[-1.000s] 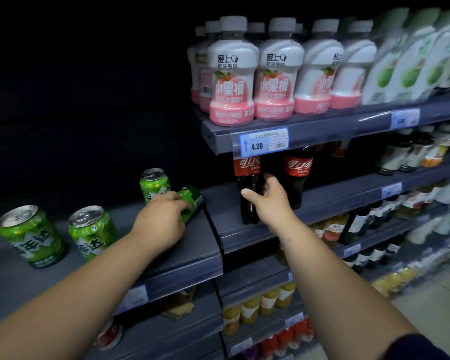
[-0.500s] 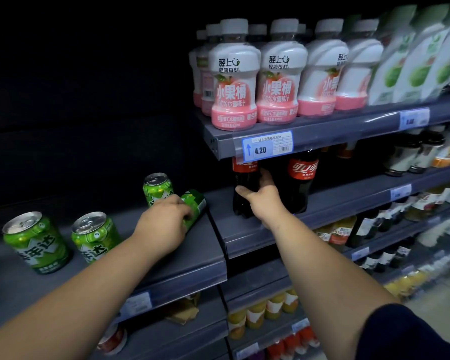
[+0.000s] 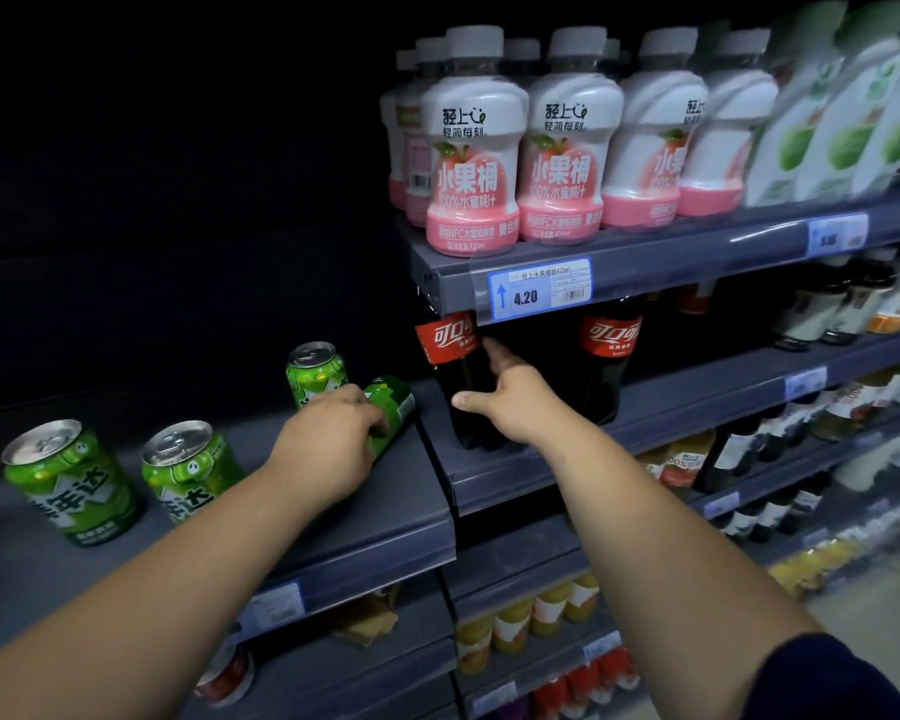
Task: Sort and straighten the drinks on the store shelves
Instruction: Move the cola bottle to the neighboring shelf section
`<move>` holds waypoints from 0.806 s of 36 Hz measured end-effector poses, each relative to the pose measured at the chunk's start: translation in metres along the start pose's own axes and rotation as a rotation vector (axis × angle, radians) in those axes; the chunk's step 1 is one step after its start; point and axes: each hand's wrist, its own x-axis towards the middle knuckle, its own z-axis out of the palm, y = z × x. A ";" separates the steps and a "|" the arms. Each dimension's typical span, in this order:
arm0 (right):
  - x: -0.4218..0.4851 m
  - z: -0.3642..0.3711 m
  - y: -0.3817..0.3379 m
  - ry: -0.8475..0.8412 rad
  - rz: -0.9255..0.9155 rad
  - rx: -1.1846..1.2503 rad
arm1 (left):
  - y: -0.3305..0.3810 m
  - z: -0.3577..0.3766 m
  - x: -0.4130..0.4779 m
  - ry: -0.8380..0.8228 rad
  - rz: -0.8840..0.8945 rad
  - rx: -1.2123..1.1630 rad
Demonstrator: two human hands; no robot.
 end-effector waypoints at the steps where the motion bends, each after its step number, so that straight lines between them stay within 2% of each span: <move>1: -0.001 0.000 0.001 0.003 0.005 0.023 | 0.000 0.000 0.000 0.000 0.002 0.002; 17: -0.008 -0.005 -0.006 0.069 0.052 0.052 | -0.004 -0.001 0.001 -0.027 0.003 -0.036; 23: -0.001 0.001 -0.022 0.059 0.067 -0.144 | -0.004 0.000 0.000 -0.008 -0.004 -0.044; 29: -0.004 0.004 -0.040 -0.055 0.035 -0.372 | -0.007 0.002 0.001 0.001 0.024 -0.055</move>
